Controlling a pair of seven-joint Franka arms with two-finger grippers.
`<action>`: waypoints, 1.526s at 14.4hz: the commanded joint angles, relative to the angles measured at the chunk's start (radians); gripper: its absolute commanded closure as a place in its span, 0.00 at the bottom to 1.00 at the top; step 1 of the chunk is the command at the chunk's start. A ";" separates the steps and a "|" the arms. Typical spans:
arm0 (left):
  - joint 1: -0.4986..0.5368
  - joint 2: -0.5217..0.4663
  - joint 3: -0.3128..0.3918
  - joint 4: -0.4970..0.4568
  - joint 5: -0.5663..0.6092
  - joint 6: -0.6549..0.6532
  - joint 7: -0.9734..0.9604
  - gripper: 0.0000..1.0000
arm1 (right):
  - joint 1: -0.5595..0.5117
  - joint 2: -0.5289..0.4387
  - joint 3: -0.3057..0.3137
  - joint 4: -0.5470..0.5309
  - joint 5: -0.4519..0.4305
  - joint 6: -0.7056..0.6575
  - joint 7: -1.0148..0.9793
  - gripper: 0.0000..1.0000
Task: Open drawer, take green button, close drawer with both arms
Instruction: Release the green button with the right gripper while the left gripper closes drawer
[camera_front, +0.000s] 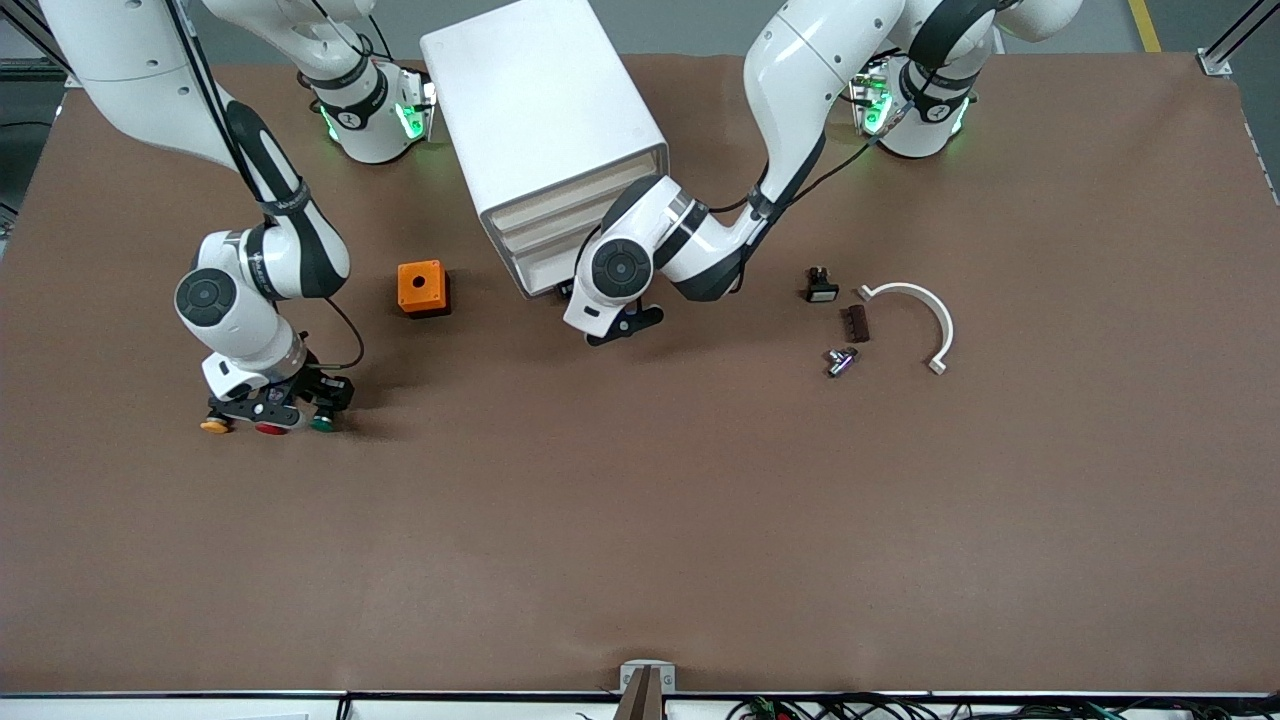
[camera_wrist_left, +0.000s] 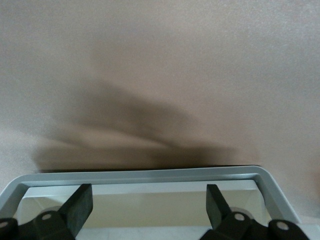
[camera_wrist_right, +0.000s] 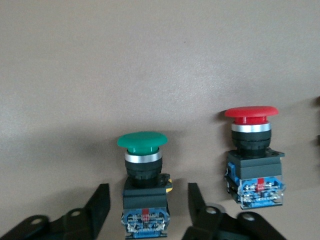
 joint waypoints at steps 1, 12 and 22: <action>-0.001 -0.009 -0.017 -0.010 -0.033 0.005 -0.003 0.00 | -0.024 -0.066 0.020 0.047 -0.023 -0.161 -0.010 0.00; -0.004 -0.012 -0.019 -0.009 -0.155 0.005 -0.003 0.00 | -0.022 -0.284 0.022 0.432 0.132 -0.939 -0.215 0.00; 0.008 -0.023 -0.007 0.000 -0.171 0.005 -0.005 0.00 | -0.063 -0.384 0.014 0.544 0.154 -1.093 -0.355 0.00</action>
